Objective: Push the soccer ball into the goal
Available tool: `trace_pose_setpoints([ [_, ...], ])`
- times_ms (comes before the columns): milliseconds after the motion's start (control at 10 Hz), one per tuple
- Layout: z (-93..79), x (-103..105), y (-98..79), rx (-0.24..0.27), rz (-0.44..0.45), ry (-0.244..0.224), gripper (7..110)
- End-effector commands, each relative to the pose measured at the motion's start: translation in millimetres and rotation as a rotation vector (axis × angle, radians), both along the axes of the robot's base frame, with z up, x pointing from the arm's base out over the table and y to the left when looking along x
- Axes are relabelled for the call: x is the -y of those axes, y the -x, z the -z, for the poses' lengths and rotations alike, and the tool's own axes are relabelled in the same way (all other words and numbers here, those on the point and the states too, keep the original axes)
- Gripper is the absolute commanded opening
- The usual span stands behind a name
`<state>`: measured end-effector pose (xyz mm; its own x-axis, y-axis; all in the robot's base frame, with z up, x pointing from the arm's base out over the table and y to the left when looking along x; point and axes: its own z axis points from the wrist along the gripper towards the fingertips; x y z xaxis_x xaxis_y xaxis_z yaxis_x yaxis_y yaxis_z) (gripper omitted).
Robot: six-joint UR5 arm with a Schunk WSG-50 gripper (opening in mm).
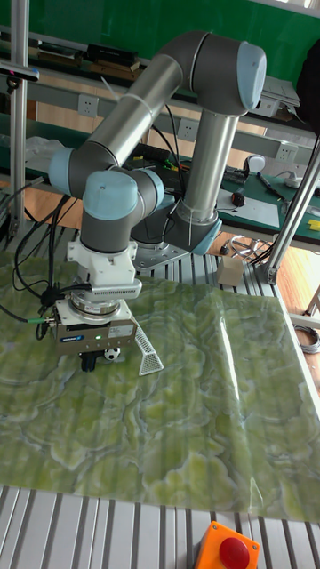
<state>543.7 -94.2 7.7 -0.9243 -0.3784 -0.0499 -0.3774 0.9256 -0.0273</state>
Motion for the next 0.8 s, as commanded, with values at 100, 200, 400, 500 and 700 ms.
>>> trace_pose_setpoints([
  [100,-2.0,-4.7,-6.0,0.023,0.011,-0.023,7],
  [200,-2.1,-9.3,-6.0,0.023,0.025,-0.042,7],
  [400,-2.1,-5.5,-6.8,0.026,0.041,-0.028,7],
  [500,-2.2,-6.3,-8.4,0.032,0.043,-0.031,7],
  [700,-2.0,-7.1,-4.9,0.018,0.037,-0.034,7],
])
